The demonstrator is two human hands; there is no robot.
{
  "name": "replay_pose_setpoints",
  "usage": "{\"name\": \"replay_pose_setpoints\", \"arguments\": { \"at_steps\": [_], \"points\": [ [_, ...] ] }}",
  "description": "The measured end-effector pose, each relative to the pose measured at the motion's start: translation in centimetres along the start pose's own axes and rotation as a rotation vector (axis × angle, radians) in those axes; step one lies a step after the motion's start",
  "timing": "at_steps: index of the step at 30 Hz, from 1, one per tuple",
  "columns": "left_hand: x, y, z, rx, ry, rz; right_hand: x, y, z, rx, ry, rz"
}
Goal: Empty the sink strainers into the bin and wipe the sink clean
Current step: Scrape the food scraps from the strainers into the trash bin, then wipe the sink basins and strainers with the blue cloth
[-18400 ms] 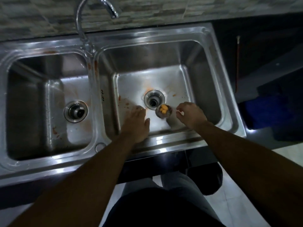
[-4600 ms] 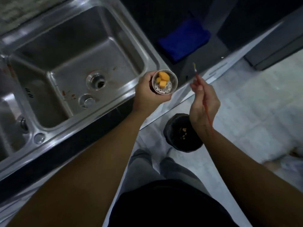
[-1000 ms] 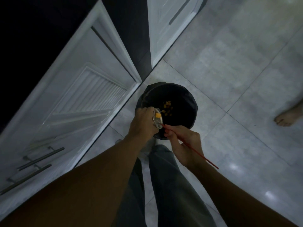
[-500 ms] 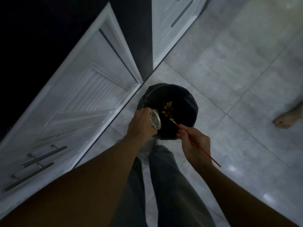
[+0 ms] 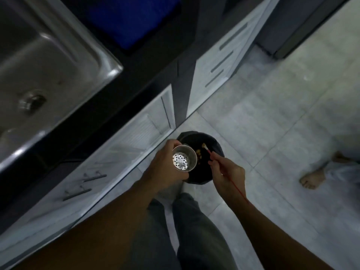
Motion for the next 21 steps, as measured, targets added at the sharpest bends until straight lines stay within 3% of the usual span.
{"name": "replay_pose_setpoints", "arguments": {
  "at_steps": [6,10,16,21],
  "points": [
    [-9.0,7.6,-10.5,-0.005,0.233,0.124,-0.3,-13.9,-5.2,-0.082,0.058,-0.248],
    [-14.1,9.5,-18.5,-0.027,0.404,0.168,0.1,-23.5,-6.1,0.0,0.077,-0.442],
    [-18.4,6.4,-29.1,-0.084,0.622,0.147,1.5,-35.2,-3.3,0.059,0.102,-0.698],
    [-20.1,0.0,-34.7,-0.148,0.755,0.04,3.7,-42.6,3.8,0.07,-0.038,-0.801]
  ]
}}
Point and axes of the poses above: each hand's wrist, its own x-axis towards the middle knuckle, its own z-axis out of the palm, y = z × x, the point moved 10 cm from there along x, towards the middle knuckle, and after that the axes turned 11 degrees about -y, right-handed, at the moved point
